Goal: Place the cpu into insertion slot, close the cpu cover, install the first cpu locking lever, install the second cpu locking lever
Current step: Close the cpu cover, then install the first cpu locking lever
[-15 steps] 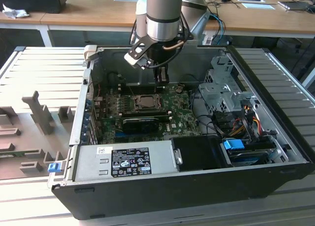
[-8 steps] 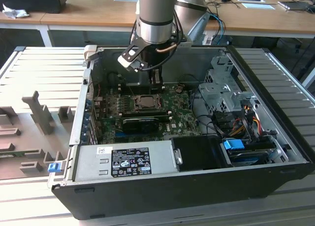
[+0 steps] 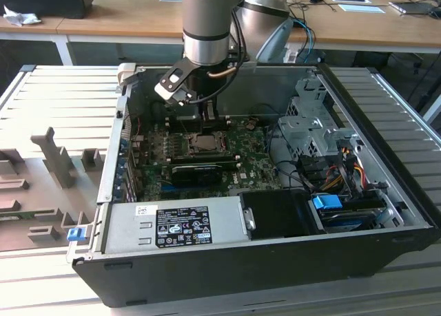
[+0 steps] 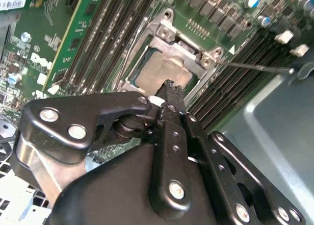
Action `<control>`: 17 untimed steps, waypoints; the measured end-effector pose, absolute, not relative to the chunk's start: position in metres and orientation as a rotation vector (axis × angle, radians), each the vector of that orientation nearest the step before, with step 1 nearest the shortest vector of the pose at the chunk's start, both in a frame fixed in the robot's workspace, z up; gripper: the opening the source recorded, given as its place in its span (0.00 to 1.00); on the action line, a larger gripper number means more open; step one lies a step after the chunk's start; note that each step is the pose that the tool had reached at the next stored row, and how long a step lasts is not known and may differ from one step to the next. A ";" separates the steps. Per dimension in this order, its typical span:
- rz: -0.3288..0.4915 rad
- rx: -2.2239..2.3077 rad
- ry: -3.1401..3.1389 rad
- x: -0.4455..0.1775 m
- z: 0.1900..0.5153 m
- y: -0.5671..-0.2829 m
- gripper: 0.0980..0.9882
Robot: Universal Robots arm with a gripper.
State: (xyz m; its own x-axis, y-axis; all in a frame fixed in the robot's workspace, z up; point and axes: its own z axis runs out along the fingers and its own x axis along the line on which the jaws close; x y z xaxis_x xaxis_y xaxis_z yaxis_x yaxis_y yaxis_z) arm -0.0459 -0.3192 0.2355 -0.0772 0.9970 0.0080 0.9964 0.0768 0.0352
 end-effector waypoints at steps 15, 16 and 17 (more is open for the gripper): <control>0.048 2.121 2.292 -0.050 0.244 -0.319 0.01; 0.048 2.121 2.292 -0.050 0.245 -0.319 0.01; 0.048 2.121 2.292 -0.050 0.247 -0.319 0.01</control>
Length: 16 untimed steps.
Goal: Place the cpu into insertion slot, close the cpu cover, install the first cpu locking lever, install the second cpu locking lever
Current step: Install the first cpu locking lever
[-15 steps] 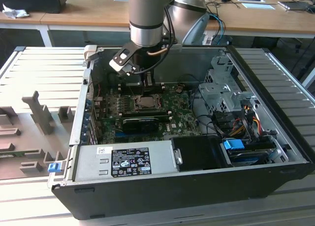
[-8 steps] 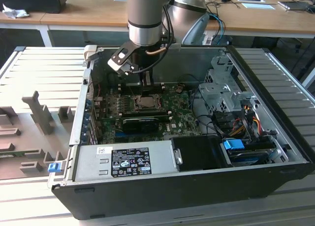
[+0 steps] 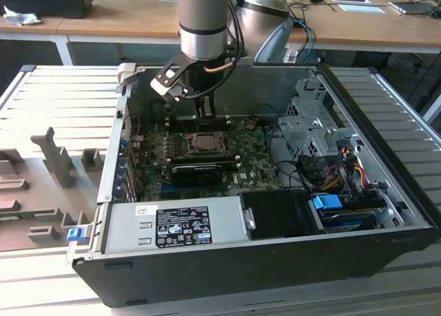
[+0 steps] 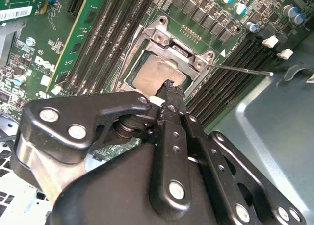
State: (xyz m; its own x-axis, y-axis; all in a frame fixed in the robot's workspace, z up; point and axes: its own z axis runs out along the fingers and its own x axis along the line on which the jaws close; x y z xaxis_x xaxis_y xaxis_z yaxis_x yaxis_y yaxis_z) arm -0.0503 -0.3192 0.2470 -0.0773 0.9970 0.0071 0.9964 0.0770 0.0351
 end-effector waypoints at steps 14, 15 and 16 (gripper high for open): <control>0.023 2.109 2.284 -0.050 0.275 -0.319 0.01; 0.019 2.096 2.292 -0.050 0.276 -0.319 0.01; 0.018 2.082 2.303 -0.050 0.276 -0.319 0.01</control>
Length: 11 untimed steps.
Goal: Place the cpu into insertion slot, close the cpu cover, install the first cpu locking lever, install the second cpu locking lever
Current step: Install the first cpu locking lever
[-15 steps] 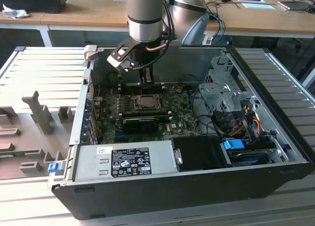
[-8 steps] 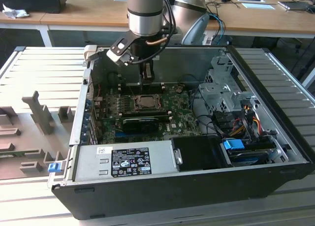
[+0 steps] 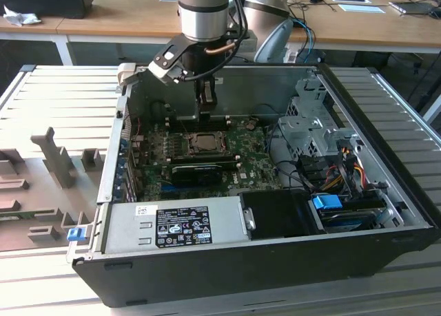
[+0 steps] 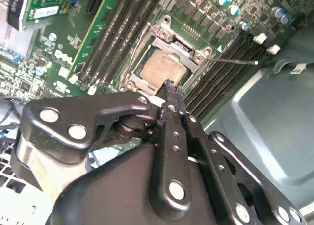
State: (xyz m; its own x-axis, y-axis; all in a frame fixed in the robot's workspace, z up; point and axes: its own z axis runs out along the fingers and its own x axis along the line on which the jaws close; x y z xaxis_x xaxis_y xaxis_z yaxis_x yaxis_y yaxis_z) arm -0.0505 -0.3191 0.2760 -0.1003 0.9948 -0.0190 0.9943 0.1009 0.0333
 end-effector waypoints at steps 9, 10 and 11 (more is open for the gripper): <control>0.023 1.826 2.513 -0.051 0.276 -0.319 0.01; 0.024 1.751 2.566 -0.051 0.276 -0.319 0.01; 0.023 1.714 2.590 -0.050 0.275 -0.319 0.01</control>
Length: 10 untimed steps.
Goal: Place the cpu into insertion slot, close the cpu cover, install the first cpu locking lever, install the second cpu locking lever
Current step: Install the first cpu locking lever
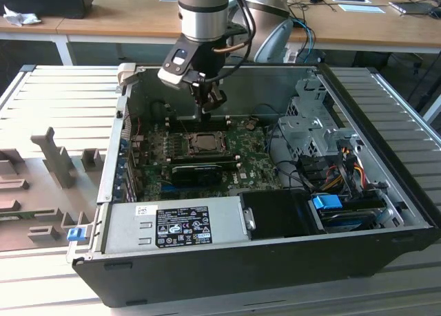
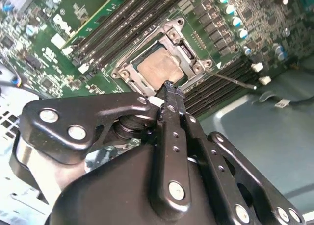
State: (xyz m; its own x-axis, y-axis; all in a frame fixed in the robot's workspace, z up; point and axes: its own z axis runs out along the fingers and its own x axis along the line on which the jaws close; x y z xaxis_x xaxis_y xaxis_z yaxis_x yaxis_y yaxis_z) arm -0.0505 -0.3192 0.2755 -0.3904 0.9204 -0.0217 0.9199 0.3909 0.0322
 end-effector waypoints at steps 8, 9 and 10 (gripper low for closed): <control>0.023 1.469 2.735 -0.051 0.275 -0.319 0.01; 0.024 1.445 2.748 -0.051 0.275 -0.319 0.01; 0.024 1.408 2.767 -0.051 0.275 -0.319 0.01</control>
